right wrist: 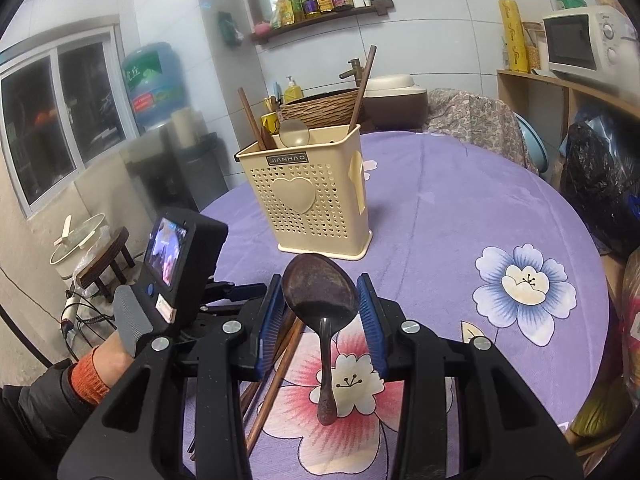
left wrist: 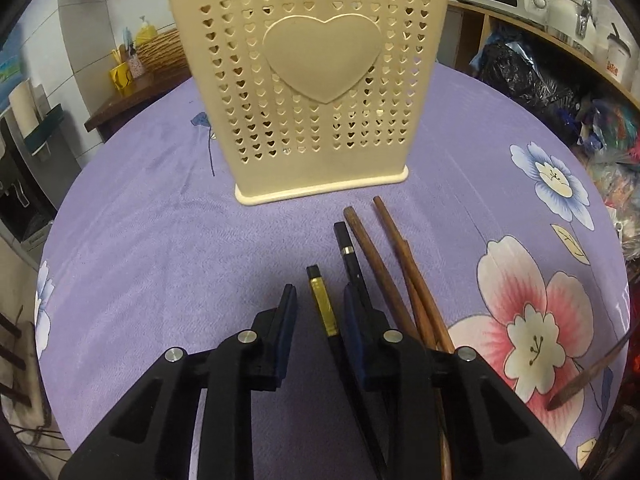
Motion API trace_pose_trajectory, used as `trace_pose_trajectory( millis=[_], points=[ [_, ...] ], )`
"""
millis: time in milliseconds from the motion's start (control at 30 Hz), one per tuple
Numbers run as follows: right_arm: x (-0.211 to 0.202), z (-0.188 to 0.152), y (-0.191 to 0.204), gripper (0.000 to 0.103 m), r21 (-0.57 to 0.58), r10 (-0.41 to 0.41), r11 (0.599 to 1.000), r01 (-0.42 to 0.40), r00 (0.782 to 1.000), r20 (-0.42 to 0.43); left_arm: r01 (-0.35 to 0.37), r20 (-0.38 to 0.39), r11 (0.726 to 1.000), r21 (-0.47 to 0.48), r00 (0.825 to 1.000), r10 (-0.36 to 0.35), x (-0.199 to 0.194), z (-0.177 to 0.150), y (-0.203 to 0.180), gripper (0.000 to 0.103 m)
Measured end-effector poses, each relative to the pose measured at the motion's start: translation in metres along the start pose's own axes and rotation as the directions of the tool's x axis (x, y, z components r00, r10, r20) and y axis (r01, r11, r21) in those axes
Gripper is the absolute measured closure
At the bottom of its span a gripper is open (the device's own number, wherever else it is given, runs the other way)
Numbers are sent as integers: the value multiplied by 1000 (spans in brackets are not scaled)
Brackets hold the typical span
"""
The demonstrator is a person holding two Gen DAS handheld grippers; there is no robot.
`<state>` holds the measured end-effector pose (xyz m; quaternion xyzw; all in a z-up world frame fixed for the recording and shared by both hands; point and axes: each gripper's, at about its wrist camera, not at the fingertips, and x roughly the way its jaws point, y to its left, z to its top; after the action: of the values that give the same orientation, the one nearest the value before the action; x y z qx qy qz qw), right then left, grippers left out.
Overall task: Organize utensils
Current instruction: 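Grasp a metal spoon with the right tool while the left tool grasps a yellow-banded black chopstick, then carry the metal spoon and black chopstick over the holder and drop them in with both tools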
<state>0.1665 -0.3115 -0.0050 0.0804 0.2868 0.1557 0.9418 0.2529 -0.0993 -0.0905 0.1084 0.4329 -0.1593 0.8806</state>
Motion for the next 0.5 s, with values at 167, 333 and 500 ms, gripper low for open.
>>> trace_pose_trajectory(
  millis=[167,333,500],
  points=[
    [-1,0,0,65,7,-7,1000,7,1000,0,-1,1,1000,3,1000,1,2,2,-3,91],
    [-1,0,-2,65,16,-10,1000,10,1000,0,21,33,999,-49,999,-20,-4,1,8,93],
    [0,0,-5,65,20,-13,1000,13,1000,3,73,130,990,-119,990,-57,-36,2,26,93]
  ],
)
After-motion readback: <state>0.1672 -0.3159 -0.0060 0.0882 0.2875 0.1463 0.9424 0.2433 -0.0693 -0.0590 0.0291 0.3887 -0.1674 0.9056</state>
